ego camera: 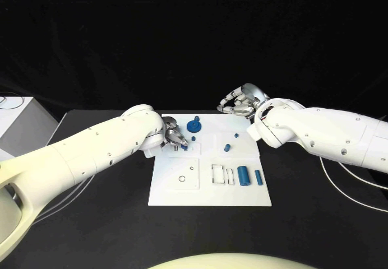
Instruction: Assemble the parts on the task board
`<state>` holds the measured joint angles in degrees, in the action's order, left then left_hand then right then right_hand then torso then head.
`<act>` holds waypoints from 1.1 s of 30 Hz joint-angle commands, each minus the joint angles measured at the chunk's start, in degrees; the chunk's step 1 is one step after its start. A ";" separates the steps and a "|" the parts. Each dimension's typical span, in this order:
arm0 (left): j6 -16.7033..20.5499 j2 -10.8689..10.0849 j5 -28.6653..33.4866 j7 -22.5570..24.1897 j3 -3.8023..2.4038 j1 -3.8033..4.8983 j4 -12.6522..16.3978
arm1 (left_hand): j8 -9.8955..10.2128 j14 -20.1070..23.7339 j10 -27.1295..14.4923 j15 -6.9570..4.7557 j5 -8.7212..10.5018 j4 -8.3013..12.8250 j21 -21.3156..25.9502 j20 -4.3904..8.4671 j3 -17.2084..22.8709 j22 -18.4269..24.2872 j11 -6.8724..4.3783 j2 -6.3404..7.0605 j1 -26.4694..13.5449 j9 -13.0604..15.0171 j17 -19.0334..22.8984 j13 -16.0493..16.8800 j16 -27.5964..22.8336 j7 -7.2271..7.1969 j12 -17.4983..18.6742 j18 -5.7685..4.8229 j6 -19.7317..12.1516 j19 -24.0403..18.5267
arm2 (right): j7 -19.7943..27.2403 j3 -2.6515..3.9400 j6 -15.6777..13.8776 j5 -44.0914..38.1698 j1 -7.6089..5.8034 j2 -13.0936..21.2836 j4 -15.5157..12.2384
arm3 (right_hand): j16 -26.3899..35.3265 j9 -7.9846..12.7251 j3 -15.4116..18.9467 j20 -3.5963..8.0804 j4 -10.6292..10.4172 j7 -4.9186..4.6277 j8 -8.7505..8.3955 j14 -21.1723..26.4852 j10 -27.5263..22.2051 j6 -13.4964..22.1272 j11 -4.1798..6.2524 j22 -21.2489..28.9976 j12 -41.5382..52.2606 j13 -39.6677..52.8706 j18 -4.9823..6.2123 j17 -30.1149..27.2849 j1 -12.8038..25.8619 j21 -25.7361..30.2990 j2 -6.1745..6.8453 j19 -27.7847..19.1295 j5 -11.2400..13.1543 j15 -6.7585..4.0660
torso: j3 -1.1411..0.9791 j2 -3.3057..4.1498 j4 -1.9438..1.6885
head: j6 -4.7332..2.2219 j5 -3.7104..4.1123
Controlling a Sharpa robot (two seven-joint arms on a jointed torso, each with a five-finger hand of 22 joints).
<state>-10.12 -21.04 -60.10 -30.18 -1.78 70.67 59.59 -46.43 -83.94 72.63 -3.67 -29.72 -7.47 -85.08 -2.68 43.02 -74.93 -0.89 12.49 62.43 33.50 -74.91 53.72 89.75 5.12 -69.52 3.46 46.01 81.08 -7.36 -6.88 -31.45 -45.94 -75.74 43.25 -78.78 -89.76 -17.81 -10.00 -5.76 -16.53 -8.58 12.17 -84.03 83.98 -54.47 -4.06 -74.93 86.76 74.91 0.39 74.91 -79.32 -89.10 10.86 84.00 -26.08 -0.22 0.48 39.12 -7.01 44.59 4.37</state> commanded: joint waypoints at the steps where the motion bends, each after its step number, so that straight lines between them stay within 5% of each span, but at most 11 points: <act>1: -1.49 0.08 -0.86 -0.11 0.00 -0.03 0.15 | -0.25 -6.06 0.24 -0.28 -0.18 8.61 -0.26 0.11 8.32 -1.59 0.08 -0.60 -0.02 11.07 -15.09 -0.05 0.25 -1.61 0.07 -0.45 2.13 0.35 | 0.02 0.02 0.91 -0.64 0.06 -0.02 -0.04 | -0.06 -0.05 -0.32 0.19 -0.06 -0.07 0.27 -5.87 2.88 0.44 0.15 -14.37 -0.18 12.24 -0.10 14.69 0.51 0.20 0.22 5.53 -0.01 -0.07 | 0.01 0.02 -0.02 | 0.08 -0.08; 33: -2.25 1.35 -1.15 -0.14 0.06 -0.78 -1.40 | -0.19 -6.06 0.22 -0.36 -0.17 8.70 -0.29 0.20 8.42 -1.69 0.02 -0.65 0.05 11.17 -15.09 -0.25 0.25 -1.65 0.25 -0.47 2.17 0.42 | -0.16 0.02 1.00 -0.72 0.14 -0.13 -0.10 | -0.05 -0.12 -0.43 0.20 -0.05 -0.06 0.30 -5.86 2.87 0.49 0.15 -14.36 -0.19 12.23 -0.10 14.66 0.70 0.22 0.23 5.53 0.00 -0.08 | 0.01 0.16 0.13 | 0.22 -0.20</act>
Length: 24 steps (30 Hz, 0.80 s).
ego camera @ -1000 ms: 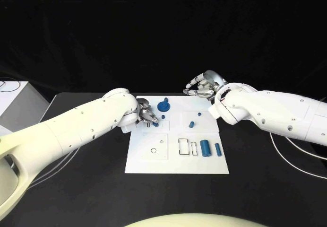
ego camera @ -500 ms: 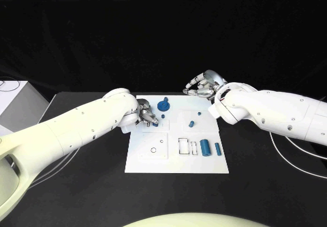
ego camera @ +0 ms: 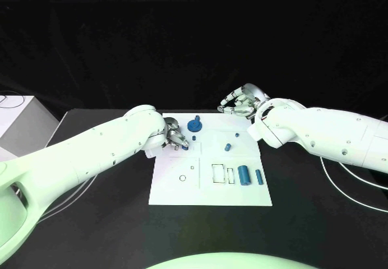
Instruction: Assemble the parts on the task board
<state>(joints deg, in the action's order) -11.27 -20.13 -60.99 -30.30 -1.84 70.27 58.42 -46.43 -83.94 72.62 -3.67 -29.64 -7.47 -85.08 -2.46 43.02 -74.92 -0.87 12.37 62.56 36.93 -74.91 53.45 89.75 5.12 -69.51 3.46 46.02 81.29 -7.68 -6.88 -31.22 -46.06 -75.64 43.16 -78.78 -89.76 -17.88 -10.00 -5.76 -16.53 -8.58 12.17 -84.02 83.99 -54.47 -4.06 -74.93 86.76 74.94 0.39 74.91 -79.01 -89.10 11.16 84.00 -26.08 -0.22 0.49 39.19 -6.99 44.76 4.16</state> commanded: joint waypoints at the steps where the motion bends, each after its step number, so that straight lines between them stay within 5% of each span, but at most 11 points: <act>1: -1.17 0.54 -0.25 -0.03 0.13 -0.44 -0.39 | -0.19 -6.06 0.23 -0.36 -0.25 8.70 -0.29 -0.02 8.42 -1.70 0.00 -0.53 -0.08 7.73 -15.09 0.02 0.25 -1.64 0.25 -0.47 2.17 0.21 | 0.16 0.02 0.77 -0.60 0.04 -0.03 -0.12 | -0.05 -0.06 -0.43 0.20 -0.05 -0.06 0.30 -5.86 2.87 0.49 0.15 -14.36 -0.19 12.20 -0.10 14.66 0.40 0.22 -0.08 5.53 0.00 -0.08 | -0.01 0.08 0.12 | 0.07 0.02; 11: -3.76 1.27 -0.24 -0.24 0.13 -0.60 -1.69 | -0.17 -6.06 0.36 -0.40 -0.12 8.56 -0.29 0.05 8.27 -1.72 -0.02 -0.57 -0.29 7.87 -15.09 -0.03 0.25 -1.67 0.30 -0.49 2.25 0.23 | 0.08 0.02 0.93 -0.93 0.04 -0.05 -0.13 | -0.04 -0.16 -0.61 0.20 -0.02 -0.06 0.35 -5.86 2.80 0.58 0.16 -14.34 -0.26 12.13 -0.09 14.66 0.63 0.25 -0.06 5.51 0.00 -0.09 | -0.12 -0.02 -0.01 | 0.40 0.15; 24: -4.18 2.43 -0.23 -0.22 0.45 -0.65 -2.85 | -0.26 -6.06 1.23 -0.58 0.41 7.93 -0.22 0.19 6.83 -1.71 -0.30 -0.87 -0.99 8.39 -15.09 0.39 0.25 -2.08 0.07 -0.50 2.63 0.25 | -0.05 0.02 0.94 -0.97 0.04 0.09 -0.23 | -0.02 -0.18 -0.63 0.21 -0.02 -0.06 0.36 -5.85 2.78 0.59 0.16 -14.32 -0.28 12.12 -0.08 14.61 0.67 0.28 -0.06 5.50 0.00 -0.09 | -0.02 0.04 0.09 | 0.42 0.26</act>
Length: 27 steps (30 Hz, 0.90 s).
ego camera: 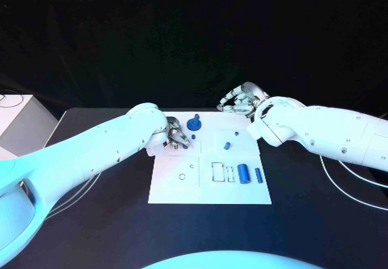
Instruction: Assemble the parts on the task board
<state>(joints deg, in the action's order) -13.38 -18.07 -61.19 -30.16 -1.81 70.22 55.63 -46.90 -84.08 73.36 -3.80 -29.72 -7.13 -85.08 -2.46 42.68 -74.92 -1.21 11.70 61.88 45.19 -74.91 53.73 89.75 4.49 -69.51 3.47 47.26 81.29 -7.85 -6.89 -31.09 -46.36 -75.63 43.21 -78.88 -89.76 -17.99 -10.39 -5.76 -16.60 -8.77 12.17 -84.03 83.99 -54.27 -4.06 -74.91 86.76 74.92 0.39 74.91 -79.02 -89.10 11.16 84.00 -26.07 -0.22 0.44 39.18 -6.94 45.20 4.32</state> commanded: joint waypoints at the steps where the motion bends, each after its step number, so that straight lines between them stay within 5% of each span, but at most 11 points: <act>1: -1.90 0.42 -0.03 -0.34 0.44 -0.62 -0.11 | 0.29 -5.92 0.72 -0.53 0.88 7.22 -0.17 0.26 6.25 -1.68 -0.11 -0.41 -0.56 0.28 -15.09 0.13 0.25 -1.62 0.07 -0.50 1.37 0.24 | 0.12 0.03 0.81 -0.67 0.03 0.04 -0.13 | -0.02 -0.07 -0.24 0.20 0.05 0.14 0.36 -5.85 2.78 0.39 0.16 -14.33 -0.28 12.13 -0.08 14.61 0.67 0.28 -0.06 5.50 0.00 -0.09 | 0.03 0.02 0.00 | -0.01 0.15; 15: 0.49 0.33 -1.18 -0.11 0.61 -0.66 -0.43 | 2.76 -5.92 0.41 -1.09 3.48 0.96 0.26 0.88 -7.68 -1.50 -0.65 -0.73 -2.43 0.29 -15.09 0.00 0.25 -2.49 0.53 -0.50 2.93 0.34 | 0.20 0.03 0.85 -0.32 0.03 0.11 -0.23 | -0.01 -0.10 -0.28 0.21 0.04 0.14 0.37 -5.84 2.78 0.40 0.16 -14.32 -0.28 12.13 -0.08 14.58 0.75 0.31 -0.06 5.49 0.01 -0.09 | 0.05 -0.06 -0.08 | -0.01 0.19; 16: 0.53 0.29 -1.23 -0.11 0.61 -0.66 -0.40 | 3.09 -5.92 0.31 -1.11 7.29 0.49 0.30 0.88 -9.08 -1.51 -0.70 -0.91 -1.77 0.27 -15.09 -0.01 0.25 -2.56 0.57 -0.50 3.15 0.36 | 0.21 0.03 0.85 -0.32 0.03 0.12 -0.24 | -0.01 -0.10 -0.28 0.21 0.04 0.14 0.37 -5.84 2.78 0.40 0.16 -14.32 -0.28 12.13 -0.08 14.58 0.75 0.31 -0.06 5.49 0.01 -0.09 | 0.06 -0.05 -0.06 | -0.04 0.21; 19: 0.59 0.11 -1.33 -0.09 0.62 -0.67 -0.18 | 3.70 -5.92 0.20 -1.08 10.50 -0.29 0.36 0.89 -10.57 -1.49 -0.62 -0.69 -0.83 0.19 -15.09 0.07 0.25 -2.47 0.58 -0.49 3.36 0.37 | 0.22 0.03 0.90 -0.31 0.03 0.19 -0.26 | -0.01 -0.10 -0.28 0.21 0.04 0.14 0.37 -5.84 2.78 0.40 0.16 -14.32 -0.28 12.13 -0.08 14.58 0.75 0.31 -0.06 5.49 0.01 -0.09 | 0.10 -0.08 -0.02 | -0.02 0.22; 27: 0.32 -0.42 -1.40 -0.03 0.62 -0.72 0.43 | 4.12 -5.92 0.07 -1.01 12.16 -1.04 0.36 0.84 -12.29 -1.62 -0.55 0.58 -0.30 0.21 -15.09 0.08 0.25 -2.38 0.60 -0.52 3.64 0.46 | 0.24 0.02 0.90 -0.28 0.04 0.38 -0.28 | 0.03 -0.15 -0.34 0.21 0.03 0.14 0.40 -5.82 2.75 0.44 0.16 -14.22 -0.31 12.10 -0.04 14.49 0.90 0.46 -0.04 5.43 0.02 -0.09 | 0.10 -0.07 -0.05 | -0.05 0.22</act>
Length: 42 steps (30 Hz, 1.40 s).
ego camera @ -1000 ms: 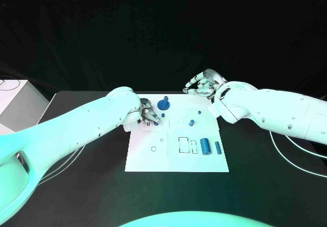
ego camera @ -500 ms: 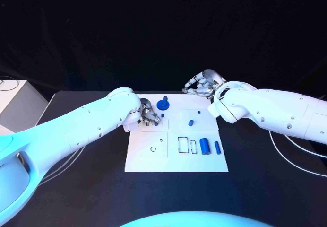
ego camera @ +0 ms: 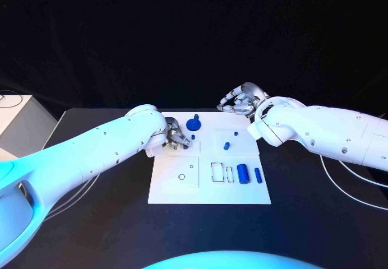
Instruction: Assemble the parts on the task board
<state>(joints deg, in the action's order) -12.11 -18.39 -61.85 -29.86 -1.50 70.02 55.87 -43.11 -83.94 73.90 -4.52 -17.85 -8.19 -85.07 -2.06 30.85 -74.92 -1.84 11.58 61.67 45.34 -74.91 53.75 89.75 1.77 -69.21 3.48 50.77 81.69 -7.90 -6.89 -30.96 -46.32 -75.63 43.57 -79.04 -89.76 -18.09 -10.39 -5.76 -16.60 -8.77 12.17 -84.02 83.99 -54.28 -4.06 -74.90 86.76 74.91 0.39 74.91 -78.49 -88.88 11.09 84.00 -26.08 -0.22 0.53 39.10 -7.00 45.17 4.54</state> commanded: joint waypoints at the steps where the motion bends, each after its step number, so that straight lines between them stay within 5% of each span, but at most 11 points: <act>1: -0.88 -0.19 -0.75 -0.32 0.31 -0.53 0.28 | 0.39 -6.06 -0.50 -0.27 0.41 -0.25 0.38 0.42 -0.82 -1.60 0.11 0.93 -0.17 0.08 -15.09 0.04 0.25 0.38 0.31 -0.52 0.19 0.04 | 0.29 0.03 0.77 -0.31 0.04 0.04 -0.12 | 0.03 -0.05 -0.35 0.21 0.04 0.13 0.40 -5.82 2.75 0.44 0.16 -14.23 -0.31 12.12 -0.04 14.49 0.37 0.24 0.04 5.43 0.02 -0.09 | 0.02 0.01 0.00 | -0.04 0.02; 8: -0.52 -0.74 -1.06 -0.34 0.29 -0.58 0.81 | 0.70 -6.06 -0.55 -0.16 1.23 -2.67 0.41 0.32 -3.65 -1.65 0.24 1.78 -0.74 0.26 -15.09 0.06 0.25 0.51 0.30 -0.53 0.50 0.07 | 0.31 0.02 0.68 -0.29 0.06 0.17 -0.14 | 0.04 -0.07 -0.36 0.21 0.02 0.13 0.40 -5.81 2.75 0.46 0.16 -14.26 -0.31 12.11 -0.05 14.47 0.44 0.21 0.05 5.44 0.03 -0.09 | -0.01 -0.02 -0.03 | -0.11 0.04; 19: 0.09 -1.88 -1.17 -0.51 0.20 -0.59 2.09 | 1.19 -6.06 -0.50 -0.03 7.14 -8.32 0.50 0.19 -9.05 -1.68 0.38 1.57 0.28 0.90 -15.09 0.26 0.25 0.64 0.16 -0.51 0.73 0.08 | 0.34 0.02 0.49 -0.29 0.08 0.34 -0.18 | 0.05 -0.08 -0.36 0.21 -0.01 0.13 0.41 -5.81 2.75 0.48 0.15 -14.21 -0.31 12.11 -0.03 14.45 0.54 0.28 0.05 5.41 0.03 -0.09 | 0.03 0.04 0.00 | -0.32 0.15; 30: 0.74 -3.27 -1.03 -0.46 -0.05 -0.59 3.99 | 1.69 -6.06 -0.44 -0.02 14.74 -8.60 0.55 0.14 -14.70 -1.77 0.40 -0.41 0.19 1.43 -15.09 0.44 0.25 0.61 0.02 -0.51 0.91 0.11 | 0.38 0.02 0.48 -0.27 0.16 0.47 -0.16 | 0.08 -0.14 -0.37 0.21 -0.05 0.12 0.43 -5.79 2.75 0.54 0.14 -14.23 -0.31 12.11 -0.03 14.40 0.92 0.26 0.08 5.42 -0.06 -0.09 | 0.04 -0.02 -0.05 | -0.38 0.17; 35: 1.16 -3.88 -0.73 -0.41 -0.15 -0.58 5.03 | 1.73 -6.06 -0.41 -0.04 15.02 -8.64 0.59 0.17 -17.41 -1.74 0.35 -0.62 -0.53 1.62 -15.09 0.49 0.25 0.57 -0.01 -0.50 1.00 0.08 | 0.36 0.02 0.49 -0.27 0.23 0.51 -0.14 | 0.08 -0.14 -0.37 0.21 -0.05 0.12 0.43 -5.79 2.75 0.54 0.14 -14.23 -0.31 12.11 -0.03 14.40 0.92 0.26 0.08 5.42 -0.06 -0.09 | 0.03 -0.03 -0.05 | -0.45 0.17; 42: 1.78 -4.71 -0.47 -0.37 -0.89 -0.57 6.19 | 1.83 -6.06 -0.40 -0.20 15.09 -8.67 0.64 0.35 -24.18 -1.79 0.20 -2.90 -0.31 2.07 -15.09 0.50 0.25 0.41 0.01 -0.50 1.08 0.11 | 0.35 0.02 0.53 -0.27 0.32 0.53 -0.10 | 0.08 -0.14 -0.37 0.21 -0.05 0.12 0.43 -5.79 2.75 0.54 0.14 -14.23 -0.31 12.11 -0.03 14.40 0.92 0.26 0.08 5.42 -0.06 -0.09 | 0.05 -0.01 -0.02 | -0.66 -0.02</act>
<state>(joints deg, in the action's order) -11.03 -23.04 -62.59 -30.22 -2.29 69.41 61.75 -41.56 -83.94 73.71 -4.51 -2.99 -16.87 -84.64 -2.06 6.47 -74.91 -1.63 8.85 61.54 47.42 -74.91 54.25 89.75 2.15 -69.22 3.47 51.61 81.69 -7.89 -6.88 -30.97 -46.28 -75.36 44.08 -79.08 -89.76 -18.16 -10.38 -5.76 -16.60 -8.56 12.39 -84.03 83.99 -54.07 -4.06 -74.92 86.76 74.95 0.39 74.90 -78.03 -88.88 11.08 84.00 -26.08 -0.22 0.58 39.07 -7.05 44.63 4.63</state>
